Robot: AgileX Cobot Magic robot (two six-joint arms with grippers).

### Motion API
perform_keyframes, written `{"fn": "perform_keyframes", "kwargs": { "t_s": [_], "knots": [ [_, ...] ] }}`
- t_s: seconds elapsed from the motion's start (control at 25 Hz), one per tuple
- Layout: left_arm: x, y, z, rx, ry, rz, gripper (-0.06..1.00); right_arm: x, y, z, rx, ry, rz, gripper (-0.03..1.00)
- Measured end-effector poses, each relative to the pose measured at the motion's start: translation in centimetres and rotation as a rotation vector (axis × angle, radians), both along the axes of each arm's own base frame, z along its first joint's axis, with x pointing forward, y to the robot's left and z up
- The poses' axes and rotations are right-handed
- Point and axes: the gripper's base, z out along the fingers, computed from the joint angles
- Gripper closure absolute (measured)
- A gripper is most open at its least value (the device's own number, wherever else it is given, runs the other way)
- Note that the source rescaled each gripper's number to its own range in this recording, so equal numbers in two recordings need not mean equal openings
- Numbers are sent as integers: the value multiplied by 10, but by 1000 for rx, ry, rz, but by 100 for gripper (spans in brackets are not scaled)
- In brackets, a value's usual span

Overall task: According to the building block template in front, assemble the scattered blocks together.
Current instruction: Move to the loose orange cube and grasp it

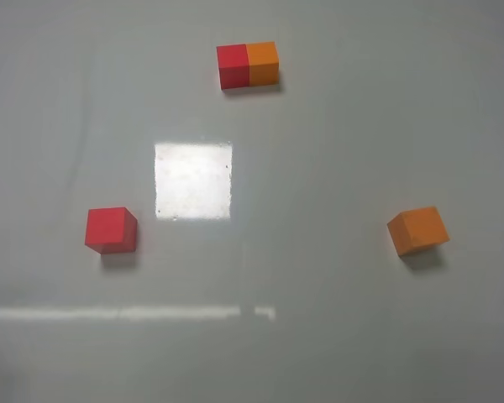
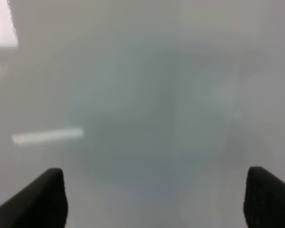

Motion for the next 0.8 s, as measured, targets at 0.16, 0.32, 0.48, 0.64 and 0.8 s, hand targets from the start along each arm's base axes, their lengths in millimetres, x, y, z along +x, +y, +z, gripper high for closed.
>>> {"fn": "perform_keyframes", "kwargs": {
  "t_s": [0.16, 0.32, 0.48, 0.64, 0.8],
  "knots": [
    [0, 0, 0, 0, 0, 0, 27, 0, 0, 0, -1, 0, 0, 24],
    [0, 0, 0, 0, 0, 0, 27, 0, 0, 0, 0, 0, 0, 24],
    [0, 0, 0, 0, 0, 0, 27, 0, 0, 0, -1, 0, 0, 24],
    [0, 0, 0, 0, 0, 0, 27, 0, 0, 0, -9, 2, 4, 24],
    [0, 0, 0, 0, 0, 0, 27, 1, 3, 2, -86, 21, 71, 24]
  ]
}}
